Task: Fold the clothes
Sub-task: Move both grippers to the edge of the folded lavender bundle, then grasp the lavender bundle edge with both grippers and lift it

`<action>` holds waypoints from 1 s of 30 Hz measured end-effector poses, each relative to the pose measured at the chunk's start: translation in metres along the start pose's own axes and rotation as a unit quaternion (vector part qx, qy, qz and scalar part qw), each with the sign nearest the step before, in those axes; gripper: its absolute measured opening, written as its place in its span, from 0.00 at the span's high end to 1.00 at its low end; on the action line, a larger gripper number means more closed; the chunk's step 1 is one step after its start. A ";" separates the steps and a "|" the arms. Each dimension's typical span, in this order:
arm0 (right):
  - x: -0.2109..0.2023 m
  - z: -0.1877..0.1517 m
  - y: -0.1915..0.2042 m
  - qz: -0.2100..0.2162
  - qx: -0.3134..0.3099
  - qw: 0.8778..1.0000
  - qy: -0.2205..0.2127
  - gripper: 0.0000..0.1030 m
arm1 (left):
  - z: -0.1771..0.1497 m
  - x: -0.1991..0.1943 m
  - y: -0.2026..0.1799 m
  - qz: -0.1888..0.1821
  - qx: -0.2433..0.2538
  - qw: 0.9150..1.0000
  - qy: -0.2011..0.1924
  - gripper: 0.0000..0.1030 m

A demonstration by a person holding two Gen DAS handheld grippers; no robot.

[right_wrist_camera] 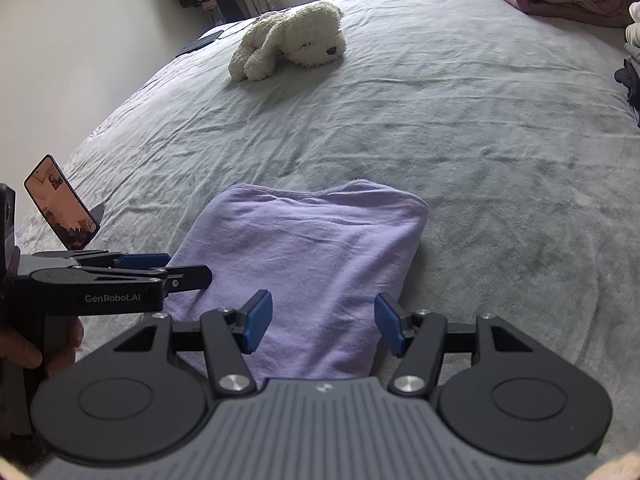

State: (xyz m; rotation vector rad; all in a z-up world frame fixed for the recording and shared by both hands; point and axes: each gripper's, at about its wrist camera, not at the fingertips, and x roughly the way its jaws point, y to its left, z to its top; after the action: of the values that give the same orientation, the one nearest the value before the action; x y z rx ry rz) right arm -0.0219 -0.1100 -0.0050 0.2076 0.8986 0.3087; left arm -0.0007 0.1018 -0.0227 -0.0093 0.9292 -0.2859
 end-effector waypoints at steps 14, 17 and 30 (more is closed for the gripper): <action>0.005 -0.002 -0.011 -0.006 0.021 1.000 0.020 0.38 | 0.003 0.002 -0.005 0.011 0.014 1.000 -0.002 0.33; 0.010 -0.002 -0.016 -0.003 0.035 0.999 0.030 0.38 | 0.004 0.005 -0.004 0.005 0.011 1.000 0.002 0.33; 0.038 0.015 -0.071 0.094 0.199 0.975 0.013 0.39 | 0.013 0.045 0.052 -0.162 -0.166 0.973 0.008 0.60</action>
State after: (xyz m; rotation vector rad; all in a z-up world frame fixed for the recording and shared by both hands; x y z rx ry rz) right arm 0.0248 -0.1639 -0.0456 0.6632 0.9638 0.3038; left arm 0.0474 0.1394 -0.0567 -0.4706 0.9814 -0.4292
